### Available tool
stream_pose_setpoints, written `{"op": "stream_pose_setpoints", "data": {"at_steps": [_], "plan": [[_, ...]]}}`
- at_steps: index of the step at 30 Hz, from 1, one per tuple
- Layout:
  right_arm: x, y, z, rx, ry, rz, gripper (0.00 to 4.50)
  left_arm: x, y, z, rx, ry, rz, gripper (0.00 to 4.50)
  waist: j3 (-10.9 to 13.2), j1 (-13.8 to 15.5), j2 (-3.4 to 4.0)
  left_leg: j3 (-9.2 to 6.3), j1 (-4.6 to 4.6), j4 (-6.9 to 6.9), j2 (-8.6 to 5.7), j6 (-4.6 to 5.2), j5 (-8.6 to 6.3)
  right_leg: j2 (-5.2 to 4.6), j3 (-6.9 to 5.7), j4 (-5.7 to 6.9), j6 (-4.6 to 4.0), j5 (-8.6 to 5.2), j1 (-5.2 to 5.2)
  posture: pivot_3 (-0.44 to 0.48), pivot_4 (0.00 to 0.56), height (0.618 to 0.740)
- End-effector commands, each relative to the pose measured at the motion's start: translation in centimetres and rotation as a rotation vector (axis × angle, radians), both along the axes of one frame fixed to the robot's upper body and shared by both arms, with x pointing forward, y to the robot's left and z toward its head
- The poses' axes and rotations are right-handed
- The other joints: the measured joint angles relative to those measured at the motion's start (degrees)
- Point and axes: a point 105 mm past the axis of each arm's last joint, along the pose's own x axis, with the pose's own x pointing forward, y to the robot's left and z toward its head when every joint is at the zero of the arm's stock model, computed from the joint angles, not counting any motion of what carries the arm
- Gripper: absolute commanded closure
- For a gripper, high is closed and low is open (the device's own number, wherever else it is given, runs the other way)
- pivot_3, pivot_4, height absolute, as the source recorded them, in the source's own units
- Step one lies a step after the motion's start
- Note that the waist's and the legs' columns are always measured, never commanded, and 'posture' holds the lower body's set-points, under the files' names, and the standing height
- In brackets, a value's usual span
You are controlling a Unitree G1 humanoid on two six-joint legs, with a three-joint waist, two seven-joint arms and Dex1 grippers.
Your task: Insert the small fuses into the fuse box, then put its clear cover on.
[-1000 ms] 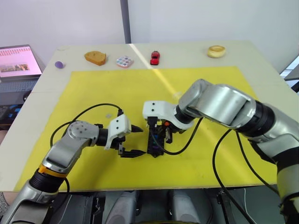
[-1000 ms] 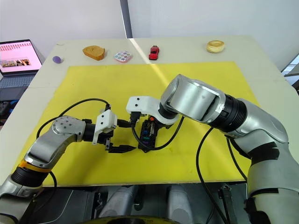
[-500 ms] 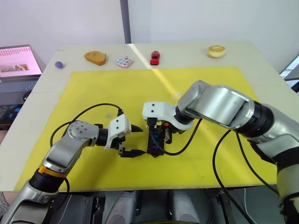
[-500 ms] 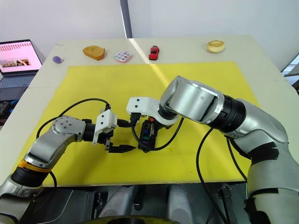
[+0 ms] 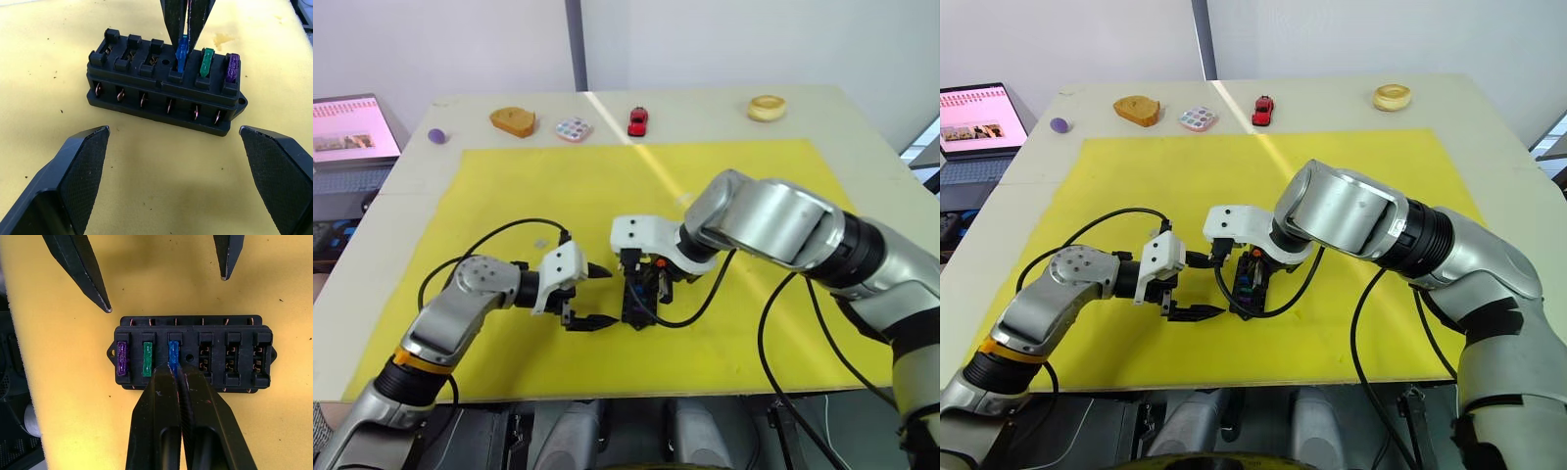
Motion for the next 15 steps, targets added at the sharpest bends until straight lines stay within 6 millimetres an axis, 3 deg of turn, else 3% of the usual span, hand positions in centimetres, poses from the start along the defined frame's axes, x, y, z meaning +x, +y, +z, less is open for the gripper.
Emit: {"op": "stream_pose_setpoints", "data": {"at_steps": [1,15], "plan": [[-0.1,0.5,1.1,0.014,-0.037,0.033,4.5,-0.3,-0.4,0.8,-0.001,-0.047,-0.026,0.03,0.0,-0.01,0.0,0.0,0.0,0.0,0.0,0.0,0.0,0.0,0.0,0.0,0.0,0.0,0.0,0.0,0.15,0.74],[0.6,0.1,-0.7,-0.044,-0.082,0.028,4.5,-0.5,-0.5,0.6,0.004,-0.049,-0.03,0.03,0.0,-0.02,0.0,-0.01,0.03,0.0,0.0,0.0,0.0,0.0,0.0,0.0,0.0,0.0,0.0,0.0,0.15,0.74]]}}
